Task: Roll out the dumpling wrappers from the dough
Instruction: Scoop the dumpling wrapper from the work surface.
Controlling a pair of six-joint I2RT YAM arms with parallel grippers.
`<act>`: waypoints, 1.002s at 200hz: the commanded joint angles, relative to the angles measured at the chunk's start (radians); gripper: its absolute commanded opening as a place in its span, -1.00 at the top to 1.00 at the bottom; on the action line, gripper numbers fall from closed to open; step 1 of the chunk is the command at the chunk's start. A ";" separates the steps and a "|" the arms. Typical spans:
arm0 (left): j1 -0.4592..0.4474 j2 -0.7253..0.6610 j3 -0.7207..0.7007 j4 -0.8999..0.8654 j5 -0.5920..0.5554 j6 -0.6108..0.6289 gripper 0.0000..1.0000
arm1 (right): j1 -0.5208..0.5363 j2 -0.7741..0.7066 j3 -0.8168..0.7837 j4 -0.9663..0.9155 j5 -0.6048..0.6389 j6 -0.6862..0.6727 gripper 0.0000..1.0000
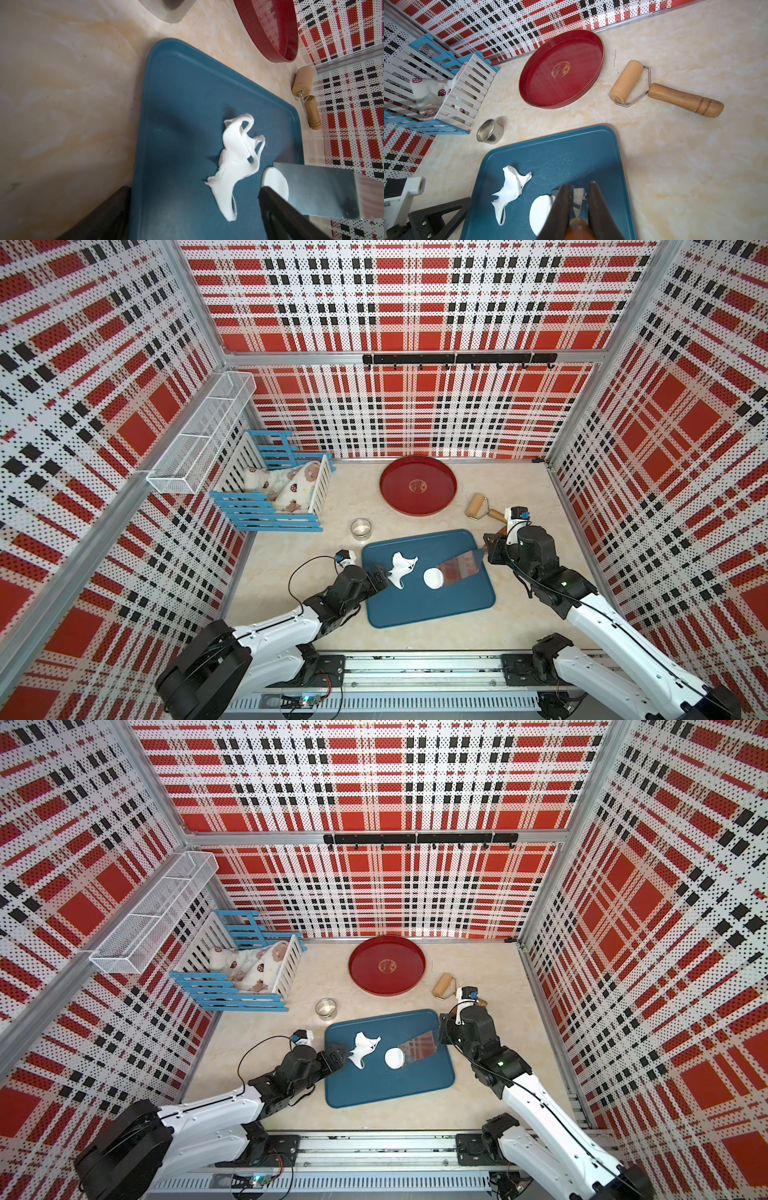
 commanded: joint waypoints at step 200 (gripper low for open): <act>0.002 -0.005 -0.017 -0.002 0.019 -0.001 -0.98 | -0.005 -0.043 0.033 -0.041 0.044 -0.040 1.00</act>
